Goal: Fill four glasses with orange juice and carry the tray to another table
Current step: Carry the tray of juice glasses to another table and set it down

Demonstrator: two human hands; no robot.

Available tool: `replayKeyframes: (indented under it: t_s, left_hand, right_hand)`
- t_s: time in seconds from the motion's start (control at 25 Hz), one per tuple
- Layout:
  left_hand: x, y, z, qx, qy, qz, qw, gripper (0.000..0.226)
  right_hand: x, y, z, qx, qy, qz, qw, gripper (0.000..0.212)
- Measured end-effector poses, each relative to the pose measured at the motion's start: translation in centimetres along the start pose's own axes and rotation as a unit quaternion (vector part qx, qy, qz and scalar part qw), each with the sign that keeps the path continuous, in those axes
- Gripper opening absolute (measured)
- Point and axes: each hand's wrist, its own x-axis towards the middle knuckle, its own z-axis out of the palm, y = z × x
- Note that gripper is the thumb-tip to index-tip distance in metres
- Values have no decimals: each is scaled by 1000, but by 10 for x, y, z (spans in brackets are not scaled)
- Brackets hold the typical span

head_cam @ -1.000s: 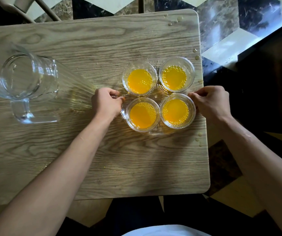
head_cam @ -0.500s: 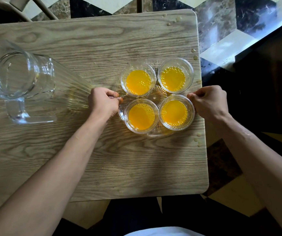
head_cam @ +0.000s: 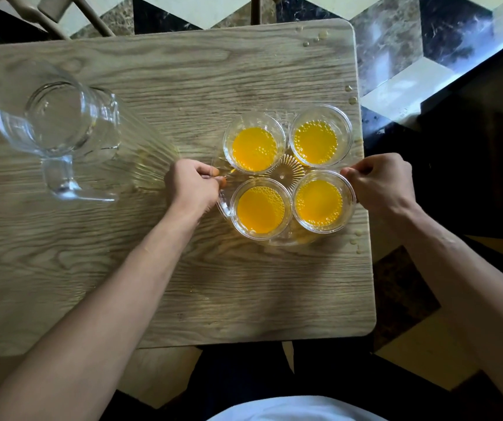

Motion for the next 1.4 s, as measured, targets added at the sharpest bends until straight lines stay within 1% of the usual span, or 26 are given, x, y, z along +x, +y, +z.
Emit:
replayKeyframes:
  t_s: [0.24,0.48,0.88,1.08,1.2,1.4]
  left_hand:
    - [-28,-5,-6,-26,6,3,1000,27]
    - [-57,-29,-11,-62,25,-17,998,16]
    - [-140,-79,-11,-106,102,-66,987,33]
    - [-180,-110,-18,-157,129,-94,975,31]
    - [-204,-131,-24,-182,152,-125,963,32]
    - [-244,-165,-36,-223,192,-187,937,22]
  right_hand:
    - [-15,0,-13,15,-2,-16,1000,17]
    - [-28,6,-20,9,-26,-39,999,17]
    - [-54,15,-21,-21,-108,-106,988,14]
    - [-69,11,-12,-63,-140,-158,975,12]
    - [-81,0,-2,-82,-170,-185,964,12]
    - [-103,-21,19,-119,-215,-233,941,14]
